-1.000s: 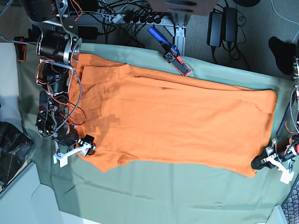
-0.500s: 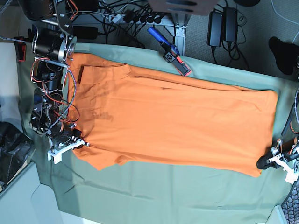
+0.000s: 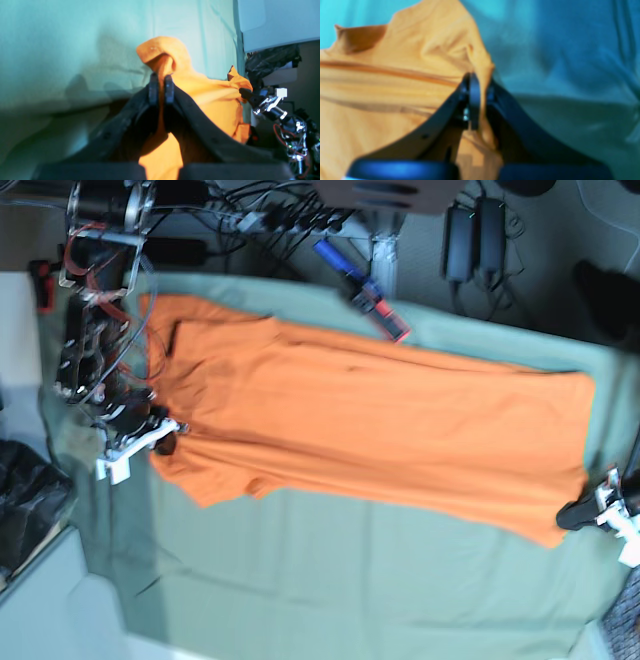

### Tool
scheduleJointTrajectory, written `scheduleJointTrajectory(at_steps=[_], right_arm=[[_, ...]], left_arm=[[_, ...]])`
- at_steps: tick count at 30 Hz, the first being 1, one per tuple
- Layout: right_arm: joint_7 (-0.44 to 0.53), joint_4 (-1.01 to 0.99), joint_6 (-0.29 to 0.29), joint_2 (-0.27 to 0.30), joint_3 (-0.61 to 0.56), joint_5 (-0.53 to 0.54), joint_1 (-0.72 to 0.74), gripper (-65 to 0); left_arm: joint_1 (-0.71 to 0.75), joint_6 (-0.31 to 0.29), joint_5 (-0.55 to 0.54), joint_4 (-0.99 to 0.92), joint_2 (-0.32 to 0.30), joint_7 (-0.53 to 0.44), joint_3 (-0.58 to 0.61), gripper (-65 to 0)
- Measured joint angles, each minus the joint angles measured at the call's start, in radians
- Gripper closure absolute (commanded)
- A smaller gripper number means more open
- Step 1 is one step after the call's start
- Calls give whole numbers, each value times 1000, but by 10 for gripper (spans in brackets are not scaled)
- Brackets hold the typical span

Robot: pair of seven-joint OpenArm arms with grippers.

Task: Fold the T-shirt properly
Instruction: 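Pinch the sleeve edge with the right gripper and hem corner with left, then lift and carry both held edges over onto the other half of the shirt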

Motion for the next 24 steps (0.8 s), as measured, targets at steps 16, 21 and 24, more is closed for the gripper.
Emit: scheduleJointTrajectory(at_steps=[16, 21, 24], right_arm=[[12, 80, 1, 0, 26, 1, -116, -279], [11, 87, 2, -3, 34, 8, -116, -428], [-1, 98, 2, -4, 65, 8, -124, -428]], left_arm=[[40, 0, -115, 0, -20, 103, 0, 0], [42, 0, -116, 0, -19, 102, 0, 0], [43, 0, -116, 0, -18, 102, 0, 0]])
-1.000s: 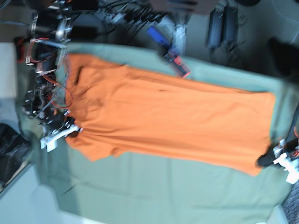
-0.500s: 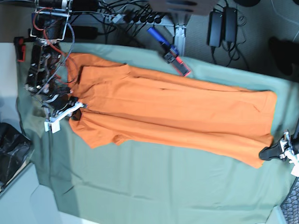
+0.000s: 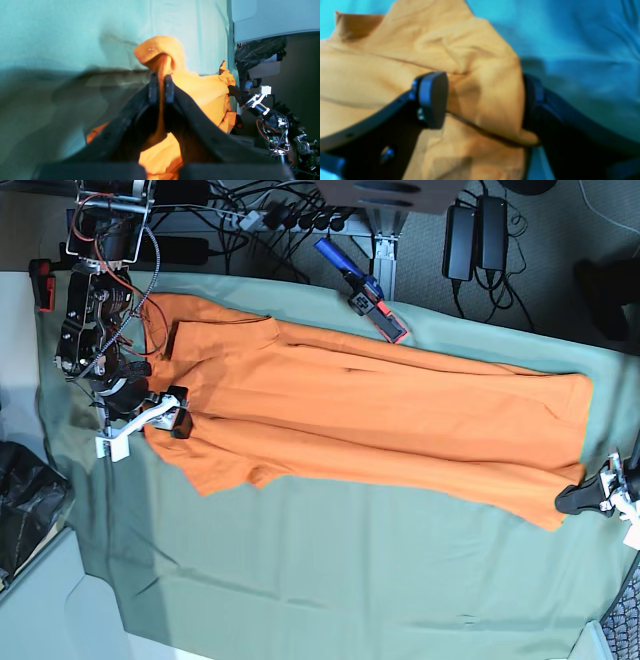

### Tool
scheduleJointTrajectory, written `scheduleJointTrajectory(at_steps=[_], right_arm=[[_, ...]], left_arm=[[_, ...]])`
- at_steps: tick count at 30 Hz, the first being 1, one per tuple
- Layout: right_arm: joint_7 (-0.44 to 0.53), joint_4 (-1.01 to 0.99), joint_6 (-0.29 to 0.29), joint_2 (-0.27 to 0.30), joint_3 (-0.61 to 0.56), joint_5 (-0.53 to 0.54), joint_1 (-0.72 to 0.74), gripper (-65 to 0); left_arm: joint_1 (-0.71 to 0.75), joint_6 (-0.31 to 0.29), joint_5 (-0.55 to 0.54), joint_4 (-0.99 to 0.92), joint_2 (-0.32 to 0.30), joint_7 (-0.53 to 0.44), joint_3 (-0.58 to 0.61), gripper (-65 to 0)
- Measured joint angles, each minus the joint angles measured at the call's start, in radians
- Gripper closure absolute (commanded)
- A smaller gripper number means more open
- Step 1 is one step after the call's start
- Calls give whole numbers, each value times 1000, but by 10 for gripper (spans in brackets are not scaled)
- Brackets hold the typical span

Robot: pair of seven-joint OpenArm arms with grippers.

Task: Fold the T-shirt properly
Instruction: 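Lift and carry both held edges over onto the other half of the shirt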

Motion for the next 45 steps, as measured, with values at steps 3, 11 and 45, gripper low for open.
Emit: scheduleJointTrajectory(at_steps=[3, 11, 45], right_arm=[[-11, 17, 0, 0, 57, 10, 1, -428], [-10, 23, 0, -4, 93, 26, 83, -428], [124, -219, 0, -96, -161, -200, 247, 0]], left_arm=[[-1, 0, -3, 0, 0, -2, 0, 0], [0, 0, -3, 0, 0, -8, 0, 0], [5, 0, -23, 1, 0, 6, 0, 0]])
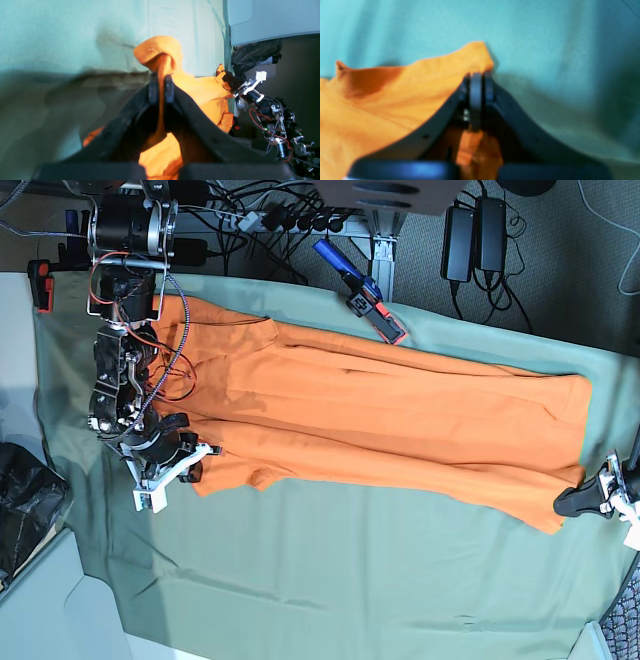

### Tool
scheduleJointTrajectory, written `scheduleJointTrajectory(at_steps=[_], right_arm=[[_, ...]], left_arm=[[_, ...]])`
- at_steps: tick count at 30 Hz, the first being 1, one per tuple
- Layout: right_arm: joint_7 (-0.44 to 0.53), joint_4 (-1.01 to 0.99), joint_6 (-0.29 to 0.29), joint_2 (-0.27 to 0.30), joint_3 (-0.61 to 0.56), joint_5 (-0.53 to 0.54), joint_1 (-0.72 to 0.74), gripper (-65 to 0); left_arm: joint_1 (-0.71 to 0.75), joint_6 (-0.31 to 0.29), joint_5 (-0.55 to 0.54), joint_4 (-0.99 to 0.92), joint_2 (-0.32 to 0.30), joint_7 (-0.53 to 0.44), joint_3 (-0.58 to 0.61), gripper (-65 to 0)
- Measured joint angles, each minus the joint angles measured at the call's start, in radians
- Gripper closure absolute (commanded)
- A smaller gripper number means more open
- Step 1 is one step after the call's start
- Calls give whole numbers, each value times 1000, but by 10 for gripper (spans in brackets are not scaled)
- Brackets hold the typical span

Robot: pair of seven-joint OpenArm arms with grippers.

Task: Fold the T-shirt properly
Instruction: 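Lift and carry both held edges over onto the other half of the shirt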

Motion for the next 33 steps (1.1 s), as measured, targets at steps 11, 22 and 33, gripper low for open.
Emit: scheduleJointTrajectory(at_steps=[11, 22, 33], right_arm=[[-76, 99, 0, 1, 0, 34, -1, 0], [-127, 358, 0, 6, 67, 108, -190, 0], [-139, 543, 0, 6, 184, 183, -420, 0]], left_arm=[[0, -1, -1, 0, -11, 77, 0, 0], [9, -3, -6, 1, -19, 130, 0, 0], [36, -3, -5, 2, -19, 143, 0, 0]])
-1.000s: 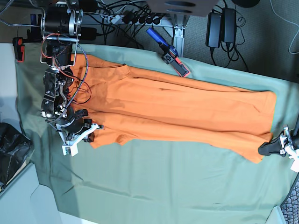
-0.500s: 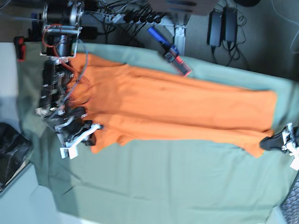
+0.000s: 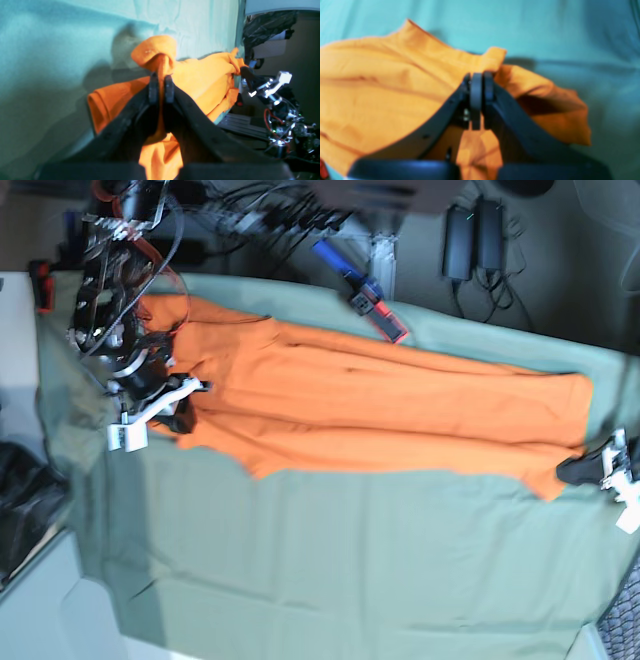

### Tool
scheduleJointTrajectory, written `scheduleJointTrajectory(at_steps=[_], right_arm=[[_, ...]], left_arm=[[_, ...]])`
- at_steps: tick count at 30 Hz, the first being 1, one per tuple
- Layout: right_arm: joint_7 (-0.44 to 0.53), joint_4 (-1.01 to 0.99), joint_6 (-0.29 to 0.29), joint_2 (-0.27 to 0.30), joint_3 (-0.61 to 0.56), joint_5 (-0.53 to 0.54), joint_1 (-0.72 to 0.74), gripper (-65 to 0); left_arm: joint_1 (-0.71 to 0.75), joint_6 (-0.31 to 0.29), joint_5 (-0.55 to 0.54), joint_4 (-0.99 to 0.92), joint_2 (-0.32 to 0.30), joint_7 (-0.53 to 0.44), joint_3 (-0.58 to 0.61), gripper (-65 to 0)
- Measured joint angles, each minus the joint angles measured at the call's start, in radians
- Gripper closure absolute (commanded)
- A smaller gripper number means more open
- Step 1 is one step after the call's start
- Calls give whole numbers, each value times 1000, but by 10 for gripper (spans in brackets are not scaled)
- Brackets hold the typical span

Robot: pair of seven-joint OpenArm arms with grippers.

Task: Fold the T-shirt properly
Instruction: 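Lift and carry both held edges over onto the other half of the shirt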

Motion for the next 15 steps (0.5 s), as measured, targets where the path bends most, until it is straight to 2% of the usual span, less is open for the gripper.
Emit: scheduleJointTrajectory(at_steps=[9, 12, 15], right_arm=[[-19, 68, 0, -3, 1, 5, -91, 0], [-24, 89, 0, -3, 1, 5, -116, 0], [-29, 108, 0, -3, 1, 6, -135, 0]], left_arm=[[3, 0, 2, 0, 0, 5, 0, 0], [3, 0, 2, 0, -1, 32, 0, -32], [3, 0, 1, 0, -8, 61, 0, -38]])
